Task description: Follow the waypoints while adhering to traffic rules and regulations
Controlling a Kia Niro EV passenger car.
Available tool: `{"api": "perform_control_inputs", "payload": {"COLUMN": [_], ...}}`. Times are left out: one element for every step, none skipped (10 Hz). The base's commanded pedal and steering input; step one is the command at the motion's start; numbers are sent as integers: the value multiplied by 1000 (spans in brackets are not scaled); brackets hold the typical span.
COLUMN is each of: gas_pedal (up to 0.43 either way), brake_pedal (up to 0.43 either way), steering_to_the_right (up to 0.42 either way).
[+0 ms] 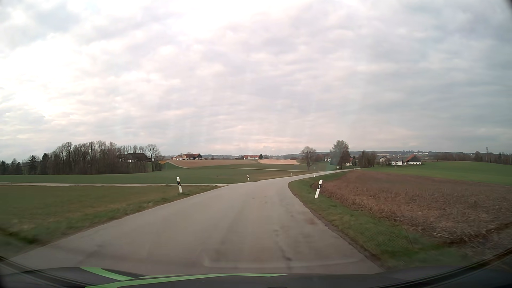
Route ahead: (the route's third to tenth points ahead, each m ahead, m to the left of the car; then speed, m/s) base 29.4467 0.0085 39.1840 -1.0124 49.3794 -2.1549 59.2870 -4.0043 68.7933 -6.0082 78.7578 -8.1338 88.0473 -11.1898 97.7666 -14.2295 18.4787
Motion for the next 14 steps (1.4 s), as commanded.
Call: {"api": "perform_control_inputs", "payload": {"gas_pedal": [110, 110, 110, 110, 110, 110, 110, 110, 110, 110, 110, 110, 110, 110], "brake_pedal": [0, 0, 0, 0, 0, 0, 0, 0, 0, 0, 0, 0, 0, 0], "steering_to_the_right": [14, 16, 18, 19, 19, 19, 19, 19, 18, 18, 17, 16, 16, 16]}}
